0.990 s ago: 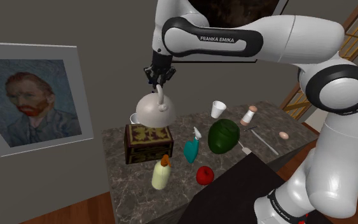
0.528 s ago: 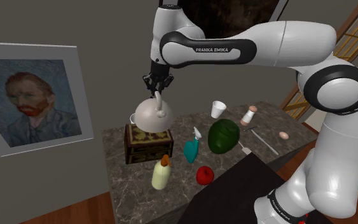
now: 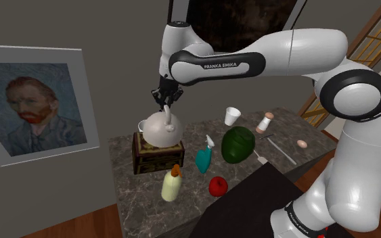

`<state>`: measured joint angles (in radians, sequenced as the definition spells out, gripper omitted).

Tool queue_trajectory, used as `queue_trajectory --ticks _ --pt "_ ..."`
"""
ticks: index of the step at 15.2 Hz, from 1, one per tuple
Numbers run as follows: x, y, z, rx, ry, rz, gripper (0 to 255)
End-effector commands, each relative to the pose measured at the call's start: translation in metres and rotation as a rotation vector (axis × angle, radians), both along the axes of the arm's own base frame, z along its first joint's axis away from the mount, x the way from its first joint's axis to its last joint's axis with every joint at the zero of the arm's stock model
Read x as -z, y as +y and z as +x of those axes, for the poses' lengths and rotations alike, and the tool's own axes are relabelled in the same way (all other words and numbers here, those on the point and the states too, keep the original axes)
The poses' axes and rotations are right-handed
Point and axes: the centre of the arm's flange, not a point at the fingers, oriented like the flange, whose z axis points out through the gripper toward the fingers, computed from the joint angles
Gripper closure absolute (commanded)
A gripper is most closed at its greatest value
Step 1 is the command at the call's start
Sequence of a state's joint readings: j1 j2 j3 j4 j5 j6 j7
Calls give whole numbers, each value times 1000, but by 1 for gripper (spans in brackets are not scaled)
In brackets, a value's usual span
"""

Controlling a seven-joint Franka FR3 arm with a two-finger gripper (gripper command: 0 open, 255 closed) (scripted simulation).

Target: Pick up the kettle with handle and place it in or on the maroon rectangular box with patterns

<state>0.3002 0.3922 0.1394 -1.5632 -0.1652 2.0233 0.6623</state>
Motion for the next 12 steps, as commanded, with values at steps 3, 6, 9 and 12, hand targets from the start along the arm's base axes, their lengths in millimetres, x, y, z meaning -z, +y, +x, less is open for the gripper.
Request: queue_trajectory --ticks 3,6,9,12 --pt "19 1 -1 0 -3 1 255" --pt "35 1 -1 0 -3 1 255" --pt "51 1 -1 0 -3 1 255" --pt "67 1 -1 0 -3 1 255"
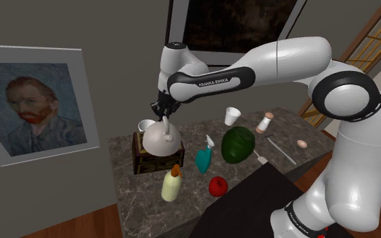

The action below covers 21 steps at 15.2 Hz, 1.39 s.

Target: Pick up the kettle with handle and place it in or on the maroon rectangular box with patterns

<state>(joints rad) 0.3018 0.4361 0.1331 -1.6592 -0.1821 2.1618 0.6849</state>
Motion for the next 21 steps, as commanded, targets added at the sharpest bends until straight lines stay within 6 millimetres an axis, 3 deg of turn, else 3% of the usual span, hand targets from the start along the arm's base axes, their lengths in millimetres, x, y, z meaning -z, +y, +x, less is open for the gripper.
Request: queue_trajectory --ticks 1,8,9,14,18,21 --pt "7 1 1 0 -2 1 255" --pt "7 1 1 0 -2 1 255" --pt "7 1 1 0 -2 1 0" --pt "7 1 1 0 -2 1 0" --pt "-43 3 -4 0 -2 1 0" --pt "-43 3 -4 0 -2 1 0"
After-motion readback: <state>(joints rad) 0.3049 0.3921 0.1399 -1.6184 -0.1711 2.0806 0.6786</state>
